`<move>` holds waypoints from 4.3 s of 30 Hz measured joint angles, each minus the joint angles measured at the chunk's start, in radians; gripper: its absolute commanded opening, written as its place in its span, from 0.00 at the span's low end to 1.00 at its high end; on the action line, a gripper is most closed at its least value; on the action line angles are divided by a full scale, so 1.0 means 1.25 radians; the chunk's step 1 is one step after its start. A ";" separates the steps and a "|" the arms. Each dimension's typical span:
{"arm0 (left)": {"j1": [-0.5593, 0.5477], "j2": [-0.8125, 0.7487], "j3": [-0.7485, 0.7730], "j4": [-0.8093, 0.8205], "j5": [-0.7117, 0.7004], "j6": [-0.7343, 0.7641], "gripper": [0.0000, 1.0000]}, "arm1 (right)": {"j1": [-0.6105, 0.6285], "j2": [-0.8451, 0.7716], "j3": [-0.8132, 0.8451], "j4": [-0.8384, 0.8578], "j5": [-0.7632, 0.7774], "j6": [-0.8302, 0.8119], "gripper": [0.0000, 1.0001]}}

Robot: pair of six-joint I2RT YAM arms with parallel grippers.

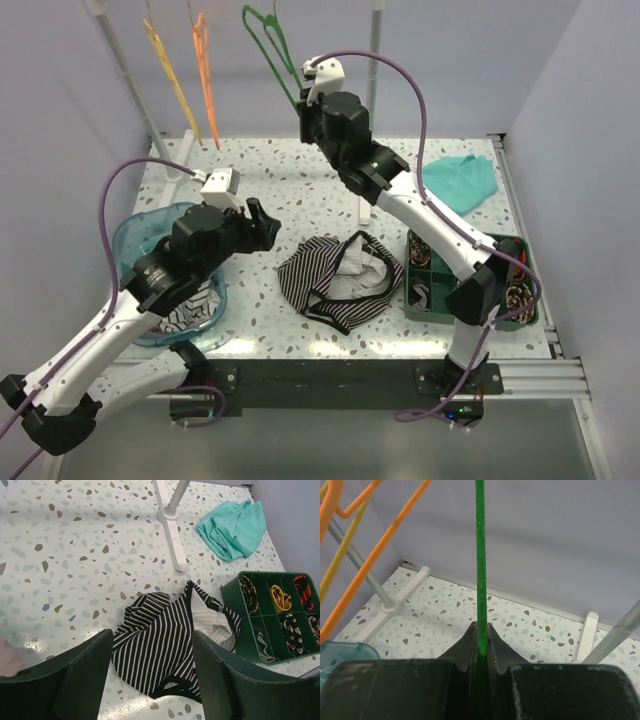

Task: Place the tank top on the hanger

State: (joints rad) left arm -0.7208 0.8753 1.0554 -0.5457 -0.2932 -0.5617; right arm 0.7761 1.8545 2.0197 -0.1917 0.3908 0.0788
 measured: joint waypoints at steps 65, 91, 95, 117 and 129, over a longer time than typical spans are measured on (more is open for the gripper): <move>0.361 0.304 -0.359 0.662 0.581 -0.123 0.00 | 0.000 -0.957 -0.750 -0.488 -0.313 0.170 0.00; 0.482 0.289 -0.268 0.543 0.825 -0.183 0.00 | 0.000 -1.019 -0.874 -0.528 -0.345 0.152 0.00; 0.482 0.277 -0.251 0.523 0.848 -0.171 0.00 | 0.000 -1.006 -0.899 -0.483 -0.351 0.151 0.00; 0.488 0.326 -0.159 0.419 0.820 -0.053 0.15 | 0.000 -1.026 -0.894 -0.446 -0.456 0.145 0.00; 0.488 0.310 -0.124 0.268 0.667 0.060 0.48 | 0.000 -1.027 -0.894 -0.450 -0.461 0.161 0.00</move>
State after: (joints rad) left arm -0.1112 1.2633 0.9001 -0.2104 0.5404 -0.4873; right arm 0.7757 0.5713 0.9028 -0.7544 -0.1856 0.2802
